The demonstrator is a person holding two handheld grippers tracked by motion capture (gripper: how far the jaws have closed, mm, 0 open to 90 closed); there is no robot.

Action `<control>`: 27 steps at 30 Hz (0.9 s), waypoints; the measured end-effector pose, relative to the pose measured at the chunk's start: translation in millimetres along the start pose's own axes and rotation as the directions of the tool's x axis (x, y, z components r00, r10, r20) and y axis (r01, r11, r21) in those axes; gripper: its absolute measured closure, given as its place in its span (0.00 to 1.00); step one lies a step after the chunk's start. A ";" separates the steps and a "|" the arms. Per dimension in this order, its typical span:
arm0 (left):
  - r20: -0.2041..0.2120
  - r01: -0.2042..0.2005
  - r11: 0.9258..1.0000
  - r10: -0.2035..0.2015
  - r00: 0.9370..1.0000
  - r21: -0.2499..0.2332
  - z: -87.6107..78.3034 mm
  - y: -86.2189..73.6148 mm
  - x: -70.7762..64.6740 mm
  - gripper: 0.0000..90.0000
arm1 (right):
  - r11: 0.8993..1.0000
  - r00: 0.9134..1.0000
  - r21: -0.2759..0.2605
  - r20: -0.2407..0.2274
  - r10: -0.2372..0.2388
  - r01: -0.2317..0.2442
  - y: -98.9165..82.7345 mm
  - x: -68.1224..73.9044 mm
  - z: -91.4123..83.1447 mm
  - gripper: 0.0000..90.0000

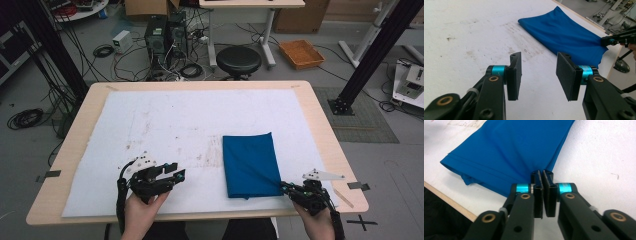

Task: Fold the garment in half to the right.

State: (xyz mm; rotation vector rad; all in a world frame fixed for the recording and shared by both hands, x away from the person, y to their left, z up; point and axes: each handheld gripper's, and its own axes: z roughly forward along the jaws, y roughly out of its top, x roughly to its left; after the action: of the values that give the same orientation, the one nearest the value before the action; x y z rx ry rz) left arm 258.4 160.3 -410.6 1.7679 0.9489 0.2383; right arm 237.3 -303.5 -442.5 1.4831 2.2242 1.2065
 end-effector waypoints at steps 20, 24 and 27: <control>-0.139 -0.173 0.981 0.160 0.977 -0.092 -7.7 47.5 36.1 0.45 | 0.959 0.996 -0.272 0.065 -0.061 0.076 87.8 -26.2 -10.8 0.41; -0.198 -0.196 0.976 0.175 0.964 -0.095 -8.1 51.4 41.5 0.42 | 0.958 0.996 -0.276 0.060 -0.064 0.079 102.9 -28.9 -2.8 0.39; -0.217 -0.207 0.973 0.182 0.959 -0.101 -10.3 48.9 44.2 0.42 | 0.955 0.997 -0.287 0.052 -0.056 0.068 104.6 -31.7 2.1 0.38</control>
State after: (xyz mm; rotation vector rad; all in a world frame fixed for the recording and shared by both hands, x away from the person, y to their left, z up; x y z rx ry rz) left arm 305.4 192.6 -376.1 1.7458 0.8843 0.6047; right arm 324.0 -312.5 -376.4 1.3023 1.9494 1.3949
